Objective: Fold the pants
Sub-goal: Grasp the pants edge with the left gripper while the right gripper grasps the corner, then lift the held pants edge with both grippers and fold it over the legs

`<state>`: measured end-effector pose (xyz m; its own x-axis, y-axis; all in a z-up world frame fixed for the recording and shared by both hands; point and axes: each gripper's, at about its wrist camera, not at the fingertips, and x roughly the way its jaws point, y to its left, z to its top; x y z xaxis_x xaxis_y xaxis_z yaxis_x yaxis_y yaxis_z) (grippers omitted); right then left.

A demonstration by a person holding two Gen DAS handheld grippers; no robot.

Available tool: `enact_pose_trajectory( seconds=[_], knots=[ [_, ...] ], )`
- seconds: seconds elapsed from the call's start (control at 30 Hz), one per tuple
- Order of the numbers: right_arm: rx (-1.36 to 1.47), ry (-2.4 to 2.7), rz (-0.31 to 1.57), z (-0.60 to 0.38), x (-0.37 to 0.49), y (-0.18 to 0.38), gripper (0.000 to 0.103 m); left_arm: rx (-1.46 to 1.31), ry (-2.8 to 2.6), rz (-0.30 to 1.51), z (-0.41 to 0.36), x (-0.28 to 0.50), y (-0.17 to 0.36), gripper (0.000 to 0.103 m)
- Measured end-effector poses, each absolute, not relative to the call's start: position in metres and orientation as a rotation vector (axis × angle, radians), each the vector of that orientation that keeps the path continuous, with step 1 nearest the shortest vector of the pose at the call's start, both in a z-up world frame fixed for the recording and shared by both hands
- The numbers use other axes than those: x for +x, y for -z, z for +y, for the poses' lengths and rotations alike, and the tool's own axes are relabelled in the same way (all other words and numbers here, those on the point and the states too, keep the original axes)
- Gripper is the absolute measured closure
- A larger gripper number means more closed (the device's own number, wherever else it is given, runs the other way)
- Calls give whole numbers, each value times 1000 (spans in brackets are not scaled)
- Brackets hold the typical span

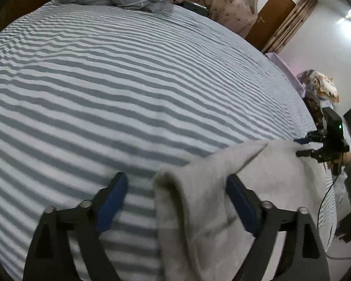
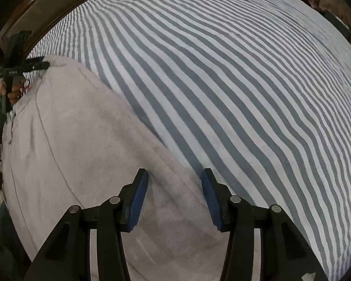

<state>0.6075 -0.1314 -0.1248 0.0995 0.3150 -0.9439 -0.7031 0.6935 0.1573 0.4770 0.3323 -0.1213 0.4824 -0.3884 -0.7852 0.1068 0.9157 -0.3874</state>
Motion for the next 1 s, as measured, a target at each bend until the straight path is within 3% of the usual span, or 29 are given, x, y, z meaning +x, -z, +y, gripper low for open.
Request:
enact_pose_trajectory(
  seconds=[0.07,0.17,0.2,0.23,0.3,0.37,0.47,0.8,1.0],
  knots=[
    [-355,-792,1246,-128,609,126,51,-270,295,1010,320,483,123,5],
    [-377,-791,1233,-117,606,125,49,-156,294,1005,296,483,123,6],
    [-392,-798,1226,-115,604,124,57,-129,303,1007,291,481,122,10],
    [-398,-801,1226,-113,601,123,64,-82,303,1013,285,478,121,24],
    [-400,-799,1233,-109,596,119,90,-23,291,1007,277,471,118,39],
    [-447,-772,1214,-106,590,116,93,-52,290,1013,279,468,111,53],
    [-477,-741,1176,-99,575,99,96,-44,277,985,281,458,95,64],
    [-443,-689,1026,-117,469,-5,97,-16,318,843,283,393,18,67],
    [-373,-692,996,-121,380,-33,97,83,361,806,275,342,-14,67]
  ],
)
